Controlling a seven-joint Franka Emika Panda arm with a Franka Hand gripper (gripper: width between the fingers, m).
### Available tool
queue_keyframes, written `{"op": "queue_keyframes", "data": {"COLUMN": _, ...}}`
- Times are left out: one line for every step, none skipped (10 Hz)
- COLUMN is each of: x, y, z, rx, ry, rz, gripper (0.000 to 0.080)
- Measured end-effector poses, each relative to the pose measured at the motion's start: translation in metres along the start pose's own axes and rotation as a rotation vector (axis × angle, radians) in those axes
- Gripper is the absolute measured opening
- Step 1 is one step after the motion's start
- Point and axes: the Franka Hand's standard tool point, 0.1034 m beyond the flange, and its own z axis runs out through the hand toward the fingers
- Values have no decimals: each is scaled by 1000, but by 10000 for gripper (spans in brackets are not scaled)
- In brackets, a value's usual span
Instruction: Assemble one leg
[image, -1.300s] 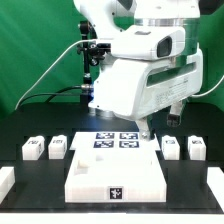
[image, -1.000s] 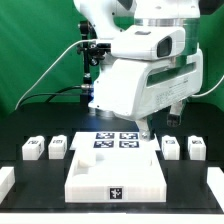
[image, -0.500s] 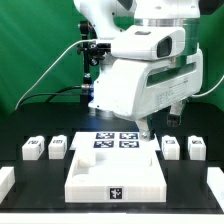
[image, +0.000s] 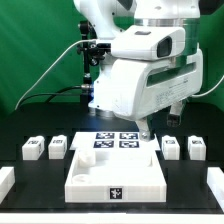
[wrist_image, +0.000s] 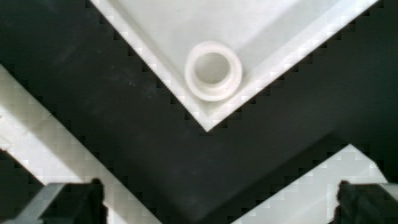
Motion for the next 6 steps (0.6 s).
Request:
{"op": "queue_keyframes", "data": {"x": -4, "y": -12, "z": 5, "rx": 0, "ry": 0, "rz": -12, "gripper": 650}}
{"op": "queue_keyframes", "data": {"x": -25, "y": -29, "z": 14, "rx": -6, "ry": 3, "rz": -183, "gripper": 650}}
{"op": "queue_keyframes", "data": {"x": -64, "y": -40, "z": 24, "rx": 4, "ry": -4, "rz": -368, "gripper": 650}}
{"op": "queue_keyframes", "data": {"x": -85, "y": -36, "z": 27, "rx": 20, "ry": -10, "rz": -497, "gripper": 650}}
{"op": "queue_keyframes", "data": {"x": -84, "y": -33, "z": 26, "rx": 13, "ry": -15, "rz": -583, "gripper": 650}}
{"op": "queue_keyframes", "data": {"x": -84, "y": -34, "z": 27, "rx": 14, "ry": -17, "rz": -706, "gripper": 650}}
